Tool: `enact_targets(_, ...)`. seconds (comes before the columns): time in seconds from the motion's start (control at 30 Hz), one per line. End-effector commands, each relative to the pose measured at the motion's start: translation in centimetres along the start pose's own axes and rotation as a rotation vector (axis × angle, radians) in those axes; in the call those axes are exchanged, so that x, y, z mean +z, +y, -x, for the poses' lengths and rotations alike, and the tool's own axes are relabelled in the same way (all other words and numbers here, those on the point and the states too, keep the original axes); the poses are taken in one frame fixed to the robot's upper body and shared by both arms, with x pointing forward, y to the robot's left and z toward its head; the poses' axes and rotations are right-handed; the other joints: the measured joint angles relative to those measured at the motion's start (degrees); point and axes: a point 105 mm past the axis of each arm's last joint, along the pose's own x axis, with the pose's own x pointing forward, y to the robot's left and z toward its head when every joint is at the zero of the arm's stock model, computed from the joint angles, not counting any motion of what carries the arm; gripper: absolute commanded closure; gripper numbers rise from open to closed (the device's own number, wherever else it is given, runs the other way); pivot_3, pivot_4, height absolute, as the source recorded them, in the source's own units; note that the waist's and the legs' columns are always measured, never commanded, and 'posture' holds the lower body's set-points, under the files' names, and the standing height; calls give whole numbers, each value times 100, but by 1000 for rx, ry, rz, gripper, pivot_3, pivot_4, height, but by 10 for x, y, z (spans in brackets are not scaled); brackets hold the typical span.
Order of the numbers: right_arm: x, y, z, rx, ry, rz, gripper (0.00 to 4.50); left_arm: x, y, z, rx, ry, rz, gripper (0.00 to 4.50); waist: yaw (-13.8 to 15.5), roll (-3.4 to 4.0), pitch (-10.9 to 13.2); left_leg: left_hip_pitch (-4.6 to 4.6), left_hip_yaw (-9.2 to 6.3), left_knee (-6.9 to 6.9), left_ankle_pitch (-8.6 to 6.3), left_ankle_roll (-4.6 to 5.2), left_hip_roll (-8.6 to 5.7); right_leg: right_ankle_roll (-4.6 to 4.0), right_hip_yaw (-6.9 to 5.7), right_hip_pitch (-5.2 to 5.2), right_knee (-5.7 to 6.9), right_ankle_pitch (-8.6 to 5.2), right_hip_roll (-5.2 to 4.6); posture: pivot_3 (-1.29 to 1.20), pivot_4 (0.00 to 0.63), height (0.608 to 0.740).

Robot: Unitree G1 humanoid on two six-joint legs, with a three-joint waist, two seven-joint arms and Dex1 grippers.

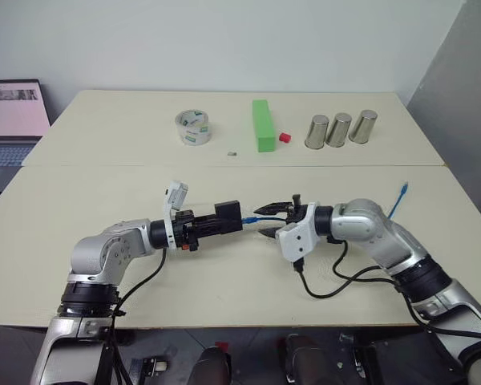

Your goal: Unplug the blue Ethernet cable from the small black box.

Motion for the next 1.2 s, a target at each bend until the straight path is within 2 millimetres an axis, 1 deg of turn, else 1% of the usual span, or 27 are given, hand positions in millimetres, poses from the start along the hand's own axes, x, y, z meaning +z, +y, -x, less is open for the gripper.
enact_targets(0.03, 17, -5, 22, 15, -84, -306, 1765, 9, -7, -4, -72, 49, -133, 3698, 16, 0, 0, -1, -1, 0, 0, 0, 1, -1, -1, 0, 1, 0, 0, 0, 150, 740)
enact_targets(0.07, 20, -5, 26, 3, -116, -463, 1765, 11, -11, -5, -105, 65, -178, 3698, 25, 0, 0, -3, -6, 0, 0, 0, 0, -1, -3, 1, -1, 0, 0, 0, 150, 740)
enact_targets(0.1, 25, -4, 30, 2, -167, -656, 1765, 13, -15, -7, -141, 82, -225, 3698, 35, 0, 0, -3, -5, 1, 0, 0, 0, -2, -3, 2, 0, 0, 0, 0, 150, 740)
enact_targets(0.17, 33, -5, 30, -1, -233, -892, 1765, 13, -21, -9, -195, 128, -301, 3698, 43, 0, 0, -4, -7, 1, 0, 0, 0, -3, -3, 2, 0, 0, -1, 0, 150, 740)
enact_targets(0.2, 33, -7, 28, -16, -244, -967, 1765, 12, -24, -10, -216, 144, -322, 3698, 36, 0, 0, -3, -8, 2, 0, 0, 1, -3, -3, 2, 0, 0, -1, 0, 150, 740)
enact_targets(0.27, 33, -8, 25, -26, -241, -1042, 1765, 10, -28, -11, -249, 172, -359, 3698, 13, 0, 0, 0, -5, 2, 0, 0, 3, -4, -2, 1, 3, -2, 1, 0, 150, 740)
enact_targets(0.33, 37, -7, 24, -6, -271, -1131, 1765, 10, -33, -13, -278, 174, -389, 3698, 11, 1, 0, 1, -7, 1, 0, 1, 4, 20, -5, 1, 6, -18, 3, 0, 150, 740)
enact_targets(0.4, 42, -6, 22, 16, -299, -1196, 1765, 12, -36, -15, -290, 167, -395, 3698, 9, 1, 0, 0, -7, 1, 0, 1, 4, 22, -5, 1, 6, -19, 4, 0, 150, 740)
enact_targets(0.63, 41, 0, 18, 70, -287, -1257, 1765, 15, -37, -16, -288, 149, -392, 3699, 1, 1, 0, -4, -4, 0, -1, 3, 2, 25, -5, 0, -3, -20, 4, 0, 150, 740)
enact_targets(0.93, 35, 4, 14, 80, -260, -1250, 1765, 13, -40, -15, -286, 143, -383, 3699, -7, 1, 0, -4, -5, -1, -1, 3, 3, 25, -6, -1, -2, -20, 4, 0, 150, 740)
enact_targets(1.03, 33, 5, 13, 90, -252, -1241, 2256, 13, -41, -15, -288, 145, -384, 3699, -8, 1, 0, -5, -4, -1, -1, 3, 3, 25, -6, -2, -2, -20, 4, 0, 150, 740)
enact_targets(1.1, 32, 5, 13, 96, -249, -1236, 2751, 12, -41, -15, -288, 149, -387, 3699, -7, 1, 0, -5, -4, -1, -1, 3, 3, 25, -6, -2, -2, -20, 4, 0, 150, 740)
enact_targets(1.13, 31, 5, 13, 99, -247, -1233, 2882, 12, -42, -15, -289, 150, -387, 3699, -8, 1, 0, -5, -4, -1, -1, 3, 3, 25, -6, -2, -3, -20, 4, 0, 150, 740)
enact_targets(1.2, 30, 5, 14, 107, -246, -1228, 3291, 12, -42, -14, -291, 156, -389, 3699, -7, 1, 0, -5, -3, -1, -1, 3, 3, 25, -6, -2, -3, -20, 4, 0, 150, 740)
